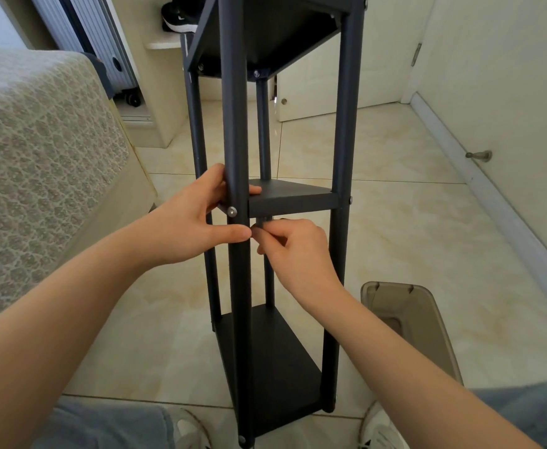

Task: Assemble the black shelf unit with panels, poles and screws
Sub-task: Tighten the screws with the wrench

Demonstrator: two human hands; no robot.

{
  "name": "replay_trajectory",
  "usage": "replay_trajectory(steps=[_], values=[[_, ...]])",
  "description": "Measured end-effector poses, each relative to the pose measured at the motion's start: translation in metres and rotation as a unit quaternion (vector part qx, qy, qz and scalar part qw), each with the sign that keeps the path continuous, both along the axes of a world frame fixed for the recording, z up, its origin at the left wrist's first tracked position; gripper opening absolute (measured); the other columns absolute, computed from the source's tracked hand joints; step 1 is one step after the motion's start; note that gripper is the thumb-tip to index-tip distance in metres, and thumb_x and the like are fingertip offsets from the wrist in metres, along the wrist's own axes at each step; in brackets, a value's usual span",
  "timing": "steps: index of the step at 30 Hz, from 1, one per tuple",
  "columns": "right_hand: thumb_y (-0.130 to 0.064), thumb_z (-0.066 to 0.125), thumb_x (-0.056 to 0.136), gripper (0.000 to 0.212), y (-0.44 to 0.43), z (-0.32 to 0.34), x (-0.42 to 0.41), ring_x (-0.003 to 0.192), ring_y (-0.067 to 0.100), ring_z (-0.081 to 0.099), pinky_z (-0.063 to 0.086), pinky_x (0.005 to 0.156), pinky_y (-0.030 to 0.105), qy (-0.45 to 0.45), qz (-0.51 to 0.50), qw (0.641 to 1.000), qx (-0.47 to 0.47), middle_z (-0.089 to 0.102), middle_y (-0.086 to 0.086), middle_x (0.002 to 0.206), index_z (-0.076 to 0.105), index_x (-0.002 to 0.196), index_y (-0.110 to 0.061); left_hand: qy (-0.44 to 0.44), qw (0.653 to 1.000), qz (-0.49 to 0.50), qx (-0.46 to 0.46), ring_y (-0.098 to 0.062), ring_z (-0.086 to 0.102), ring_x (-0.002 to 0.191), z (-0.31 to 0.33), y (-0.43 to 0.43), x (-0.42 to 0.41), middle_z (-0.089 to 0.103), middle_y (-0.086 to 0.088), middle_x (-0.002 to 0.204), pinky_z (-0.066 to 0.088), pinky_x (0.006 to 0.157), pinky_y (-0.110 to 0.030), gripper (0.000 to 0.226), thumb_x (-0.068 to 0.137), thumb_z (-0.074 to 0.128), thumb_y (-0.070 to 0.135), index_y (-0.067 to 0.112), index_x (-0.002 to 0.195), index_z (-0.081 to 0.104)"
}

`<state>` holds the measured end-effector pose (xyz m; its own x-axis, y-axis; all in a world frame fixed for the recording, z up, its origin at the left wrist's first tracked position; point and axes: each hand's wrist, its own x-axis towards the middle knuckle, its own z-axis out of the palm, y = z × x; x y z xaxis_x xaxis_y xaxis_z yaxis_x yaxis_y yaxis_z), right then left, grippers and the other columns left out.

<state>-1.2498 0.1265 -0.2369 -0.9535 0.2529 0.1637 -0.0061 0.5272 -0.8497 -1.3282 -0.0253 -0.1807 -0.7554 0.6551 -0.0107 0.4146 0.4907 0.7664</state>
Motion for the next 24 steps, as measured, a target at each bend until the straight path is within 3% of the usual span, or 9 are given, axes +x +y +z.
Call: replay_trajectory(steps=[3, 7, 11, 14, 19, 24], values=[[-0.024, 0.061, 0.096, 0.020, -0.003, -0.004, -0.003, 0.067, 0.003, 0.059, 0.040, 0.068, 0.006, 0.027, -0.012, 1.000, -0.001, 0.059, -0.014, 0.065, 0.077, 0.088, -0.014, 0.000, 1.000, 0.000, 0.001, 0.004, 0.048, 0.129, 0.000, 0.000, -0.001, 0.057, 0.025, 0.131, 0.033, 0.106, -0.017, 0.075, 0.083, 0.077, 0.015, 0.043, 0.135, 0.031], [-0.021, 0.063, 0.095, 0.017, -0.011, -0.012, -0.009, 0.074, 0.008, 0.064, 0.044, 0.075, 0.011, 0.074, -0.040, 0.996, 0.006, 0.072, -0.002, 0.079, 0.078, 0.092, -0.012, -0.001, 1.000, -0.002, 0.006, 0.008, 0.049, 0.127, 0.000, -0.002, -0.002, 0.057, 0.028, 0.129, 0.034, 0.106, -0.016, 0.072, 0.082, 0.077, 0.016, 0.047, 0.130, 0.032], [-0.016, 0.065, 0.093, 0.014, -0.018, -0.021, -0.017, 0.083, 0.017, 0.067, 0.051, 0.083, 0.022, 0.130, -0.064, 0.989, 0.015, 0.074, 0.004, 0.087, 0.077, 0.096, -0.009, -0.003, 1.000, -0.001, 0.010, 0.020, 0.048, 0.119, 0.000, -0.003, -0.004, 0.058, 0.041, 0.117, 0.037, 0.093, 0.000, 0.072, 0.082, 0.077, 0.014, 0.053, 0.124, 0.033], [-0.011, 0.067, 0.091, 0.011, -0.022, -0.025, -0.023, 0.084, 0.019, 0.067, 0.053, 0.082, 0.027, 0.166, -0.079, 0.983, 0.015, 0.074, 0.005, 0.085, 0.076, 0.094, -0.007, -0.004, 1.000, 0.004, 0.011, 0.023, 0.049, 0.116, -0.001, -0.004, -0.005, 0.059, 0.043, 0.113, 0.036, 0.089, 0.004, 0.073, 0.082, 0.077, 0.011, 0.047, 0.129, 0.034], [-0.007, 0.067, 0.090, 0.012, -0.022, -0.028, -0.029, 0.091, 0.023, 0.068, 0.055, 0.087, 0.033, 0.195, -0.077, 0.978, 0.012, 0.074, 0.009, 0.092, 0.075, 0.099, -0.004, -0.007, 1.000, 0.008, 0.012, 0.021, 0.048, 0.118, -0.001, -0.005, -0.005, 0.060, 0.032, 0.122, 0.036, 0.091, 0.004, 0.075, 0.082, 0.076, 0.011, 0.043, 0.134, 0.033], [-0.008, 0.063, 0.094, 0.014, -0.020, -0.029, -0.026, 0.087, 0.019, 0.067, 0.055, 0.085, 0.032, 0.182, -0.056, 0.982, -0.020, 0.073, 0.008, 0.091, 0.074, 0.099, -0.003, -0.011, 1.000, 0.010, 0.005, 0.020, 0.047, 0.120, 0.001, -0.004, -0.003, 0.058, 0.037, 0.120, 0.035, 0.095, 0.001, 0.074, 0.083, 0.076, 0.011, 0.042, 0.134, 0.033]])
